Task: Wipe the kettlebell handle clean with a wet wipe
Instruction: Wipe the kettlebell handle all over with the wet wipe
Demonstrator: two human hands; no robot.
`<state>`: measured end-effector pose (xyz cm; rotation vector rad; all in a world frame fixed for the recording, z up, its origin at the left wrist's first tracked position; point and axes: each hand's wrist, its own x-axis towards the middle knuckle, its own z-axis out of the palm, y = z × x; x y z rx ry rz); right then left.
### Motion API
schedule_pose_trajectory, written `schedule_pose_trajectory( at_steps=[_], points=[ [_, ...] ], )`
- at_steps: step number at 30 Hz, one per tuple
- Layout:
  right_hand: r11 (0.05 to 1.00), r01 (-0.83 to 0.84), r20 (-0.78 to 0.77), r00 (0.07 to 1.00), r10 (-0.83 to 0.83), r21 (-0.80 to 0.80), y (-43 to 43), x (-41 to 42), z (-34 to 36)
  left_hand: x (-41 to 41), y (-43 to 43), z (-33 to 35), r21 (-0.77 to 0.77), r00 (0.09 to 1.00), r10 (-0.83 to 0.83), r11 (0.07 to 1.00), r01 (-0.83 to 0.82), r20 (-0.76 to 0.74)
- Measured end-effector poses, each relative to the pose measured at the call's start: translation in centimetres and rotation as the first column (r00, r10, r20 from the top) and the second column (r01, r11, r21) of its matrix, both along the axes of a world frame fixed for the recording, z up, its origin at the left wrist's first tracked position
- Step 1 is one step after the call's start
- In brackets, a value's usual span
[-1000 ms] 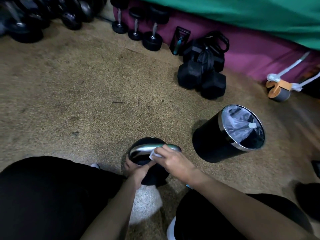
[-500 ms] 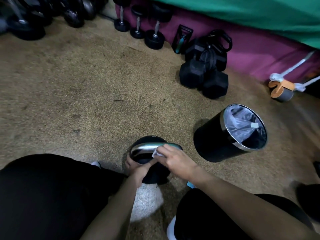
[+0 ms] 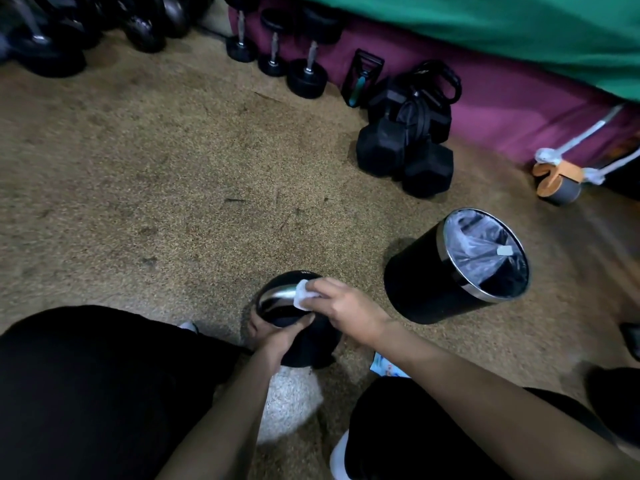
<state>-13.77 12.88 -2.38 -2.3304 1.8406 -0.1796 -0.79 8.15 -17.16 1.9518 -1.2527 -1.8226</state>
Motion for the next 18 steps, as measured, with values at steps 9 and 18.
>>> schedule_pose_trajectory(
  at_steps=[9,18],
  points=[
    [0.998,0.029,0.088,0.996,-0.034,0.049,0.1,-0.1,0.0,-0.1,0.1,-0.4,-0.018,1.000,0.006,1.000,-0.006,0.007],
    [0.987,0.134,0.159,0.976,-0.146,0.082,-1.4,-0.7,0.4,-0.1,0.2,-1.4,-0.011,0.999,0.036,0.999,-0.036,0.006]
  ],
)
